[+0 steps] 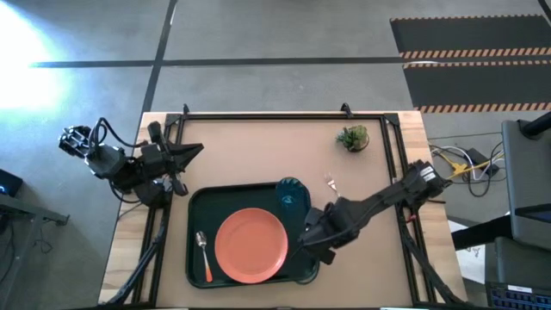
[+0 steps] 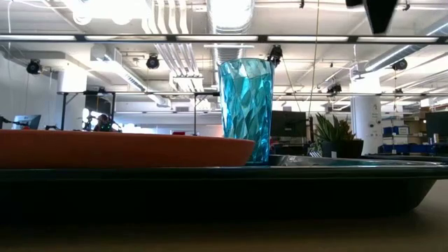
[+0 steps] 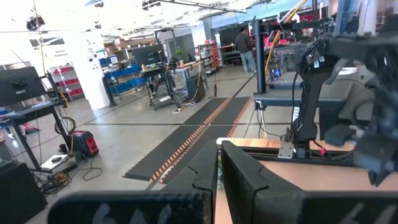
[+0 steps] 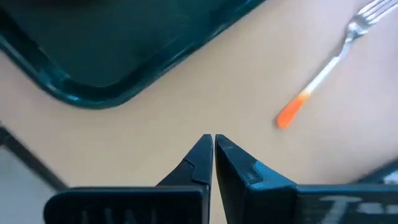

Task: Pick and place plate/cup/fork/spoon on tray
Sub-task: Put the orange fork on the dark green tray

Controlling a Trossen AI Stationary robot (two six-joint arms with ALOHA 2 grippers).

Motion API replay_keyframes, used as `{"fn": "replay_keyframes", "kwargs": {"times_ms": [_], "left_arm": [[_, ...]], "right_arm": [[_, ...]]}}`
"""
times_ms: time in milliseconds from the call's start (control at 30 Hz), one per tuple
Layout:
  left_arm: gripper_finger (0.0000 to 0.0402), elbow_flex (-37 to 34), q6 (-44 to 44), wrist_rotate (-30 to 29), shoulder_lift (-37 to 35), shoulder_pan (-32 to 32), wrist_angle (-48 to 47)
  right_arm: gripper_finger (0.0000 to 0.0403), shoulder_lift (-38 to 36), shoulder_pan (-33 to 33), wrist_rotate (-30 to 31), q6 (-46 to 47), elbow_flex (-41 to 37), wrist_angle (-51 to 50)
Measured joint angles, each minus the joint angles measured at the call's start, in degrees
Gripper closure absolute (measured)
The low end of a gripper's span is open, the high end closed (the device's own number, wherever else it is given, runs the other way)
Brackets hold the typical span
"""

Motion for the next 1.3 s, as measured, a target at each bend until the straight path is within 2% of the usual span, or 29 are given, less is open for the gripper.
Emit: {"fn": "replay_keyframes", "kwargs": {"times_ms": [233,300,633,867,1000,1300], "left_arm": [[0.0398,0.0,-0.1,0.0,0.0,0.0,0.0],[0.0398,0.0,-0.1,0.0,0.0,0.0,0.0],[0.0398,0.0,-0.1,0.0,0.0,0.0,0.0],[0.0398,0.0,-0.1,0.0,0.0,0.0,0.1],[0.0398,0.0,-0.2,0.0,0.1,0.0,0.1],[0.0398,0.0,-0.2,0.0,0.1,0.0,0.1]], "right_arm": [[0.0394,0.0,1.5,0.4,-0.4,-11.5,23.6],[0.0394,0.0,1.7,0.4,-0.6,-14.2,27.5],[0.0394,0.1,3.6,-0.5,4.5,-21.4,23.4],[0.0394,-0.4,3.0,5.5,8.0,-21.6,6.6],[0.0394,-0.5,1.1,6.0,8.0,-21.6,5.3],[0.0394,-3.3,-6.7,6.5,0.9,-23.9,3.5]]}}
